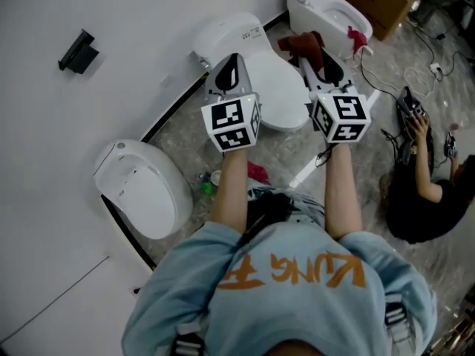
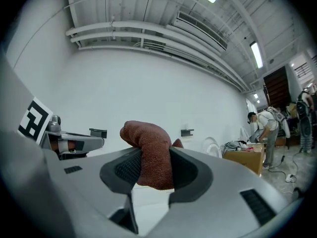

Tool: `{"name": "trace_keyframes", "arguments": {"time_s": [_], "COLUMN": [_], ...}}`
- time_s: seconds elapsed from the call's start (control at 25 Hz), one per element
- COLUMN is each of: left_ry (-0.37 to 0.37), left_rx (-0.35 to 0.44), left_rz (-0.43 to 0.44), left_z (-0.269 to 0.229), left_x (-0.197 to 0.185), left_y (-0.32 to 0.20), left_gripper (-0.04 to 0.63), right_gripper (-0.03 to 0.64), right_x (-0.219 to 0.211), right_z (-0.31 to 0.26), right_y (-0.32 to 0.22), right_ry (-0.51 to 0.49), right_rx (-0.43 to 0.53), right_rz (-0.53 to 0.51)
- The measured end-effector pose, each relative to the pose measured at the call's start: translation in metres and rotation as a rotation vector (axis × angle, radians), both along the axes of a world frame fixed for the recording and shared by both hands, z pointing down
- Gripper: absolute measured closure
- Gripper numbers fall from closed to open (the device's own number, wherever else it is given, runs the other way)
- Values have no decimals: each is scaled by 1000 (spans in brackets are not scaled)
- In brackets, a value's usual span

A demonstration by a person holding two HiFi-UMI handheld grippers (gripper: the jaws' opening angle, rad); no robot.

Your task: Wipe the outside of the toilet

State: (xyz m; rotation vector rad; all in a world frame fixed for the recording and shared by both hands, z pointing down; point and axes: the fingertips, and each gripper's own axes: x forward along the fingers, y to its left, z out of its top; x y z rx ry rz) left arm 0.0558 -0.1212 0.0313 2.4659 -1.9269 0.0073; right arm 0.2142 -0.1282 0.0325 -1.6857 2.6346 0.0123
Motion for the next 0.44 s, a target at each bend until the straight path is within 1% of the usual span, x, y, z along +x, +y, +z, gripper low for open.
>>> {"name": "trace_keyframes", "arguments": {"time_s": [0.2,0.32,0.44], "left_ry": [-12,-2,-3], "left_rx": [-12,-7,6], "left_rz": [54,99,116], "left_z": [6,5,1], "left_x": [20,40,56], "left_y": [-2,3,6], "left_gripper": [597,597,597], "right_gripper": [462,460,459], "right_x": [6,22,35], "right_z": [2,0,-6], "right_y": [4,7,8], "right_ry": [4,-12,-26], "right_rx": [-3,-2,13], "right_rz": [15,16,7]}}
